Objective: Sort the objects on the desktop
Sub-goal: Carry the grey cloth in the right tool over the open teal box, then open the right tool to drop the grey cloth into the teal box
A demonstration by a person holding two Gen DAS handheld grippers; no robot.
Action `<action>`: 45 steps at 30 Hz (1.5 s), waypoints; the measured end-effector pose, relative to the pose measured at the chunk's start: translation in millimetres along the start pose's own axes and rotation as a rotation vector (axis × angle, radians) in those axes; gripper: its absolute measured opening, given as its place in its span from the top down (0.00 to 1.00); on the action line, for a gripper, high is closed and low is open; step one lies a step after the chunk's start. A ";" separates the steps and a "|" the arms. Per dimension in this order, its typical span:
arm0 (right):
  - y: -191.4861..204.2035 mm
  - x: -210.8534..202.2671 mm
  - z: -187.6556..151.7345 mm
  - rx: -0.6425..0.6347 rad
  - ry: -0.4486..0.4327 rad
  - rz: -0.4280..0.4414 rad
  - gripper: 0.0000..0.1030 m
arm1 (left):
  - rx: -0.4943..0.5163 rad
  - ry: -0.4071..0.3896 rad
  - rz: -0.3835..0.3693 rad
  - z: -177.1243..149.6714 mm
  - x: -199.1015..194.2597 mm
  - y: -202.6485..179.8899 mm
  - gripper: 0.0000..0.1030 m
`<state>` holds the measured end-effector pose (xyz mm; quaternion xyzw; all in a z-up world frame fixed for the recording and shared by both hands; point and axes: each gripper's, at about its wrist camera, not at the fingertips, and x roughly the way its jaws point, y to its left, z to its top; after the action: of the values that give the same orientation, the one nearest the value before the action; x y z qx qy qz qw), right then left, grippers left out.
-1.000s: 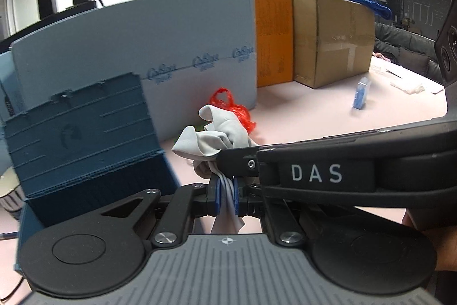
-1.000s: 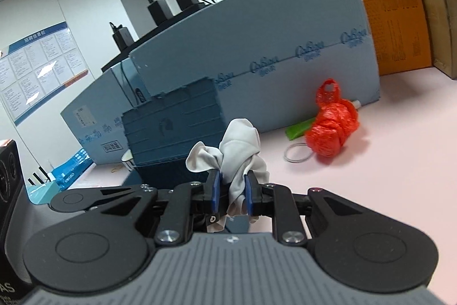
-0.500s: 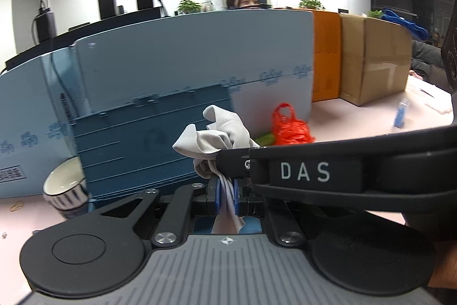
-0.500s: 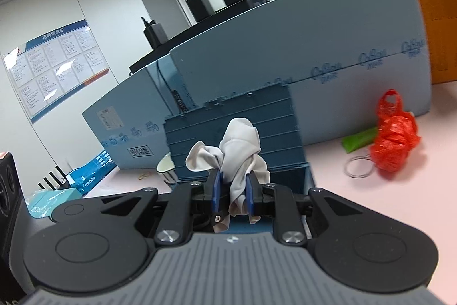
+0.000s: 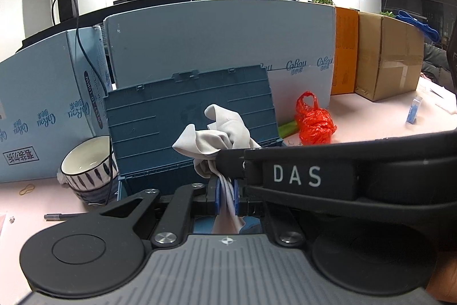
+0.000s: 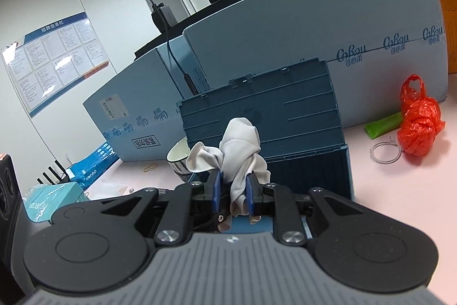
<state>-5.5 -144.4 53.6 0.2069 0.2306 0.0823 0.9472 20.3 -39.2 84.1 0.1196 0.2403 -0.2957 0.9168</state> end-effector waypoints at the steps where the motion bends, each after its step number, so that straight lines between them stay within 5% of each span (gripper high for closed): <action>1: 1.1 0.9 -1.0 -0.001 -0.001 0.001 0.78 | -0.001 0.000 -0.001 -0.9 -0.2 1.1 0.93; 25: -5.2 23.5 -7.4 0.019 0.050 -0.006 0.78 | -0.021 0.061 -0.031 -9.2 23.1 18.2 0.93; 30: -10.0 31.9 -8.4 0.032 0.076 -0.014 0.78 | -0.035 0.104 0.016 -10.8 34.2 22.6 0.91; 32: -11.3 32.8 -8.7 0.036 0.077 -0.021 0.76 | -0.044 0.109 0.035 -11.8 35.3 24.7 0.79; 34: -12.9 33.2 -9.1 0.040 0.076 -0.026 0.68 | -0.054 0.107 0.071 -12.7 35.9 26.6 0.44; 36: -14.4 32.3 -9.4 0.045 0.069 -0.028 0.58 | -0.066 0.094 0.097 -13.7 34.7 28.4 0.33; 45: -16.4 22.5 -8.9 0.051 0.013 -0.013 0.51 | -0.109 0.065 0.115 -13.0 24.4 25.5 0.32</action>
<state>11.1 -150.4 30.3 0.2290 0.2399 0.0716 0.9407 48.1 -26.0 62.5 0.0927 0.2785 -0.2249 0.9291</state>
